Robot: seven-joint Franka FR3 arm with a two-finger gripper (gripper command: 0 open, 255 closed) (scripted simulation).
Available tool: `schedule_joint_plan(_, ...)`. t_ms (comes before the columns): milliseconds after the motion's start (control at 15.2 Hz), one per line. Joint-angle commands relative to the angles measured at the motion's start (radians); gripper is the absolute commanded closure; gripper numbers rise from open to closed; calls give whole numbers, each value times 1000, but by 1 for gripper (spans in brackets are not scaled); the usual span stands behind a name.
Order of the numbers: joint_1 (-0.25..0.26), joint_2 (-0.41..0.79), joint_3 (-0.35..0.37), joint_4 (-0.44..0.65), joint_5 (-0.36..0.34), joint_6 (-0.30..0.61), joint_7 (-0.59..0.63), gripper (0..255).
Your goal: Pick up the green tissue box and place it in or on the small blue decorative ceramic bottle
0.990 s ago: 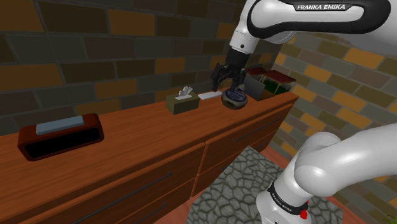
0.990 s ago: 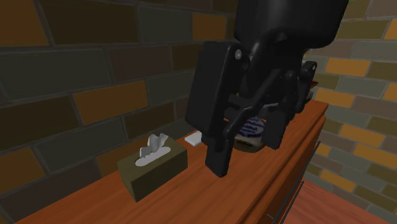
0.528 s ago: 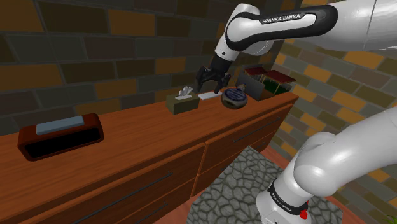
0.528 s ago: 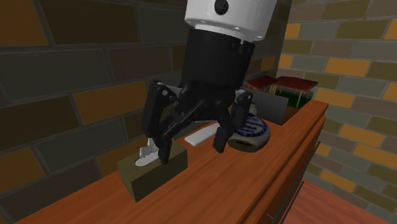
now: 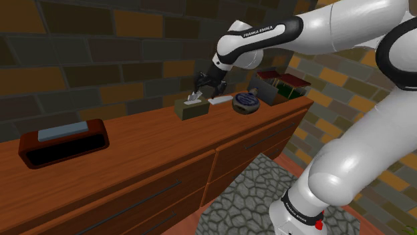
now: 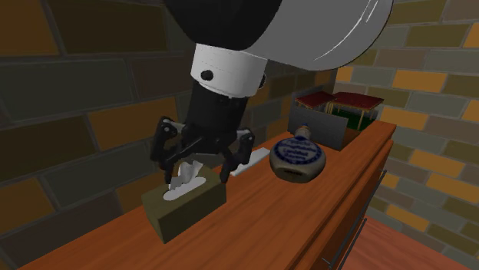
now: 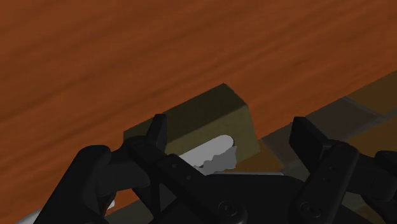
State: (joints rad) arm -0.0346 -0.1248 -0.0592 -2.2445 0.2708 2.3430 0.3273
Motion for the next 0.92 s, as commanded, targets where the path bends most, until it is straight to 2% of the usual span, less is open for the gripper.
schedule_joint_plan(0, 3, 69, 2, 32, 23, 67, 18, 0)
schedule_joint_plan(396, -9, 268, -6, 173, 96, 198, 35, 0)
schedule_joint_plan(858, -6, 350, 9, 193, 127, 261, 14, 0)
